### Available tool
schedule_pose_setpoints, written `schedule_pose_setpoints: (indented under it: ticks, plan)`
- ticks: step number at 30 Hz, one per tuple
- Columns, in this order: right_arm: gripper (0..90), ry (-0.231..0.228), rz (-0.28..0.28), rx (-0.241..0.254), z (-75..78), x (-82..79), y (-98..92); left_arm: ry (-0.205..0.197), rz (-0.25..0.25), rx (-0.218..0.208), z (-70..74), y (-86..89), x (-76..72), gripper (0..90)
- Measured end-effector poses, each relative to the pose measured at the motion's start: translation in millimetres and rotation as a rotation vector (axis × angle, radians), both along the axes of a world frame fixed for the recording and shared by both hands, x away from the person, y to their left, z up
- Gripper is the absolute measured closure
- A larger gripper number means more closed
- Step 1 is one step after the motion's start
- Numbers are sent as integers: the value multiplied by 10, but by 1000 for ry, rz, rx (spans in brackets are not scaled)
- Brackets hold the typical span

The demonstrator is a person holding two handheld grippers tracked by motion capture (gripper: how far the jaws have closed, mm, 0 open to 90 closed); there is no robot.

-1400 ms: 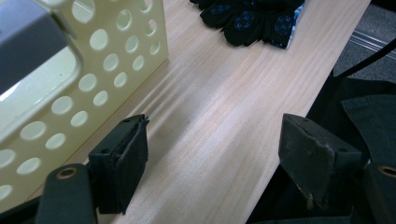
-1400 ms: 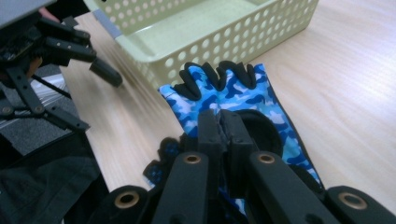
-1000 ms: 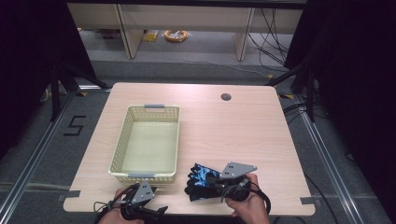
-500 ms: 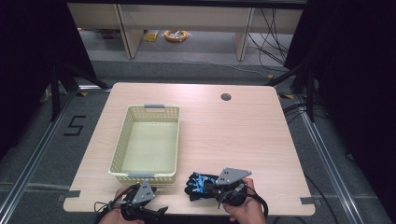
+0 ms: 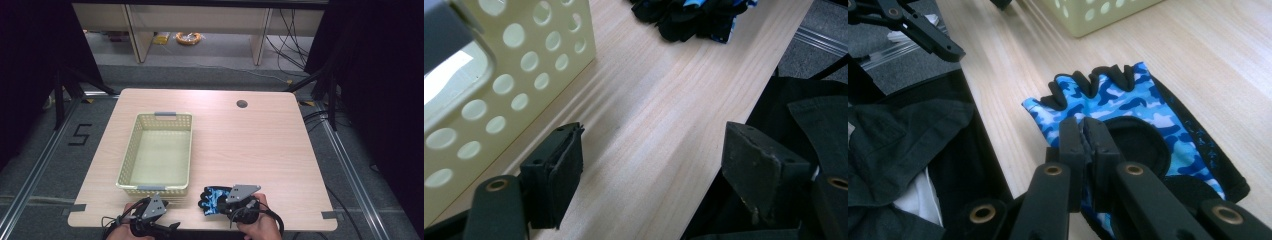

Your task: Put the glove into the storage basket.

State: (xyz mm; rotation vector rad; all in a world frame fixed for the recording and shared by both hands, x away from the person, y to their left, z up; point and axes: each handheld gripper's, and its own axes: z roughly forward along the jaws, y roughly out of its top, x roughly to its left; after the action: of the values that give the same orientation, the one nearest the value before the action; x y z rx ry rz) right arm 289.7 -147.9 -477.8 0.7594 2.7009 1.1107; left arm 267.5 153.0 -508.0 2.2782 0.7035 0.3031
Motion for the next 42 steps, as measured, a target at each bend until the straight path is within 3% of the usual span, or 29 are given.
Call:
schedule_pose_setpoints:
  ticks: [2, 6, 7, 10, 12, 13, 14, 15, 16, 17, 18, 20, 25, 27, 28, 30, 32, 34, 37, 38, 42]
  plan:
    - [871, 3, 5, -1, -23, -3, 14, 14, 19, -11, -8, -8, -8, 244]
    - [827, 22, 9, -15, -34, -8, 21, 2, 2, -3, -3, -3, -6, 248]
    - [773, 16, -5, -12, -42, -9, 16, 17, 13, -12, -10, -12, -10, 252]
    - [747, 11, -9, 5, -7, -20, -20, 18, 7, -8, -12, -14, -16, 259]
    - [707, -11, -63, 36, 112, -37, -148, 8, -5, -3, -8, -19, -13, 270]
    - [707, -11, -63, 36, 112, -37, -148, 17, 2, -11, -14, -31, -13, 270]
    - [699, -32, -135, 48, 173, -37, -278, 14, 0, -13, -7, -36, -15, 286]
    - [699, -42, -168, 50, 184, -26, -348, 18, -7, -19, -6, -47, -12, 291]
    - [694, -29, -208, 48, 187, -21, -411, 5, -20, -12, 5, -68, -1, 300]
    - [694, -29, -208, 48, 187, -21, -411, 5, -20, -12, 5, -68, -1, 309]
    - [682, -8, -268, 55, 157, 4, -513, 3, -17, -33, 12, -121, 2, 312]
    - [665, 12, -297, 59, 104, 40, -565, -9, -33, -21, 24, -177, 23, 322]
    - [673, 36, -312, 43, 37, 114, -559, -30, -63, -33, 58, -316, 55, 368]
    - [696, 19, -298, 22, 37, 152, -557, -42, -71, -27, 92, -366, 93, 381]
    - [697, 12, -288, -27, 37, 182, -559, -50, -79, -29, 113, -397, 113, 393]
    - [697, 17, -287, -31, 21, 194, -557, -54, -84, -33, 129, -446, 140, 404]
    - [698, 50, -285, -44, -26, 209, -562, -71, -111, -14, 150, -509, 176, 425]
    - [704, 69, -281, -72, -57, 226, -583, -57, -112, -20, 140, -577, 185, 440]
    - [705, 71, -265, -72, -110, 272, -595, -46, -141, -18, 127, -683, 221, 465]
    - [705, 61, -250, -74, -114, 286, -596, -37, -149, -7, 108, -743, 234, 465]
    - [704, 93, -224, -76, -109, 312, -573, -34, -171, 26, 69, -821, 274, 474]
